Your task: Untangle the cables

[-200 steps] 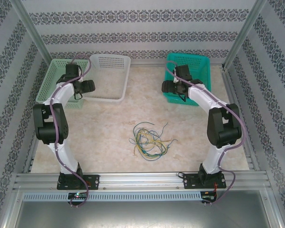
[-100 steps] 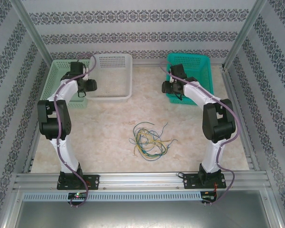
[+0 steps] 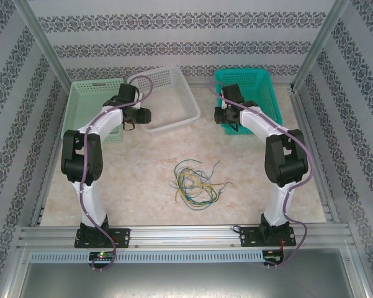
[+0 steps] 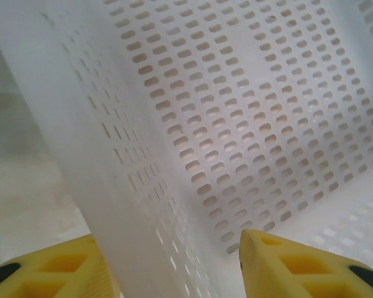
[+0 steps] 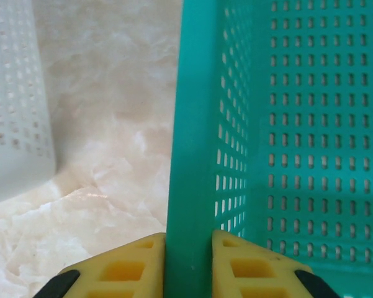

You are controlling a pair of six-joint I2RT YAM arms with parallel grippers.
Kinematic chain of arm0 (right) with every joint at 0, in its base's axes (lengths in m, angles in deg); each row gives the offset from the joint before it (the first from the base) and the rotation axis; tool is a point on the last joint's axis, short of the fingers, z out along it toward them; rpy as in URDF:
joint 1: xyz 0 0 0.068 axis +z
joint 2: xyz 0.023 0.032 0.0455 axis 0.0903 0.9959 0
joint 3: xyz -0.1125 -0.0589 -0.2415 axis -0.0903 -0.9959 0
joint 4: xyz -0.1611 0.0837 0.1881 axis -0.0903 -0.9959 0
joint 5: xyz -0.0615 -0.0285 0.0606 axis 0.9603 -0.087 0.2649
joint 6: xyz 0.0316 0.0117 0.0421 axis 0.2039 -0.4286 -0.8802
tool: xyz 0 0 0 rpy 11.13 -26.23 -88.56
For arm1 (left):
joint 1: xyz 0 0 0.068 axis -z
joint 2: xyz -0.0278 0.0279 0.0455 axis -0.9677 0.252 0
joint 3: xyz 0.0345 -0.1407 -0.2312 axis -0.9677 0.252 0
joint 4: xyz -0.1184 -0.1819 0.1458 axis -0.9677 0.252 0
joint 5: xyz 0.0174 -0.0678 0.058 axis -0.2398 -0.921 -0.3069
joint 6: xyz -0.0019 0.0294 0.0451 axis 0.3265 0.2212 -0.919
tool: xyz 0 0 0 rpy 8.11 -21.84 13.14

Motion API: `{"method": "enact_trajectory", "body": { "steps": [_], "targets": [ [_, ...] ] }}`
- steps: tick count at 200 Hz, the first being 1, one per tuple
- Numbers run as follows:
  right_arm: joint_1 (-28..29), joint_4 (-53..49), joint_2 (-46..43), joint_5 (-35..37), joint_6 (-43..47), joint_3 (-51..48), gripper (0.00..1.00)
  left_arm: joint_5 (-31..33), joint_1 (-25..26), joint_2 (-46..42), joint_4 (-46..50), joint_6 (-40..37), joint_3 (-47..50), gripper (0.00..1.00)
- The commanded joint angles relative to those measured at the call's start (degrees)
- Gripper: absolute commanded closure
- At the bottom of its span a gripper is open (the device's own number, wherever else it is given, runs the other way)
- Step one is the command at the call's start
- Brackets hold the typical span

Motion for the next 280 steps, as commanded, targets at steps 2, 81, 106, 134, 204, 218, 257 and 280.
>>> {"method": "enact_trajectory", "body": {
  "steps": [2, 81, 106, 134, 204, 218, 257, 280],
  "targets": [
    [1.61, -0.57, 1.1, -3.07, 1.03, 1.31, 0.84, 0.65, 1.12, -0.8, -2.52, 0.19, 1.47, 0.5],
    [2.82, 0.14, -1.47, -3.13, -0.7, -1.48, 0.83, 2.42, 3.2, -6.81, -4.82, -3.45, 10.36, 0.54],
    [3.14, 0.15, -2.52, -3.38, -0.81, -1.78, 0.81, 1.9, 3.28, -9.99, -6.69, -4.32, 14.15, 0.57],
    [4.0, 0.12, -4.32, -3.93, 0.46, -1.71, 0.63, 2.02, 3.29, -11.58, -7.08, -5.97, 16.13, 0.57],
    [6.12, 2.81, -23.24, -1.16, 8.73, -14.1, 0.09, 7.01, 4.13, -22.25, -11.59, -2.64, 19.35, 0.0],
    [6.43, 2.06, -27.43, -3.8, 10.41, -18.15, 0.1, 6.11, 4.73, -25.26, -13.31, -0.87, 21.58, 0.0],
    [9.46, -1.56, -41.15, -7.65, 11.68, -32.16, 0.17, 3.57, 7.1, -34.18, -18.82, 4.0, 33.19, 0.0],
    [17.06, -3.3, -49.76, -3.7, 11.87, -39.25, 0.19, -0.66, 8.59, -37.75, -22.2, 8.77, 40.48, 0.0]
  ]
}}
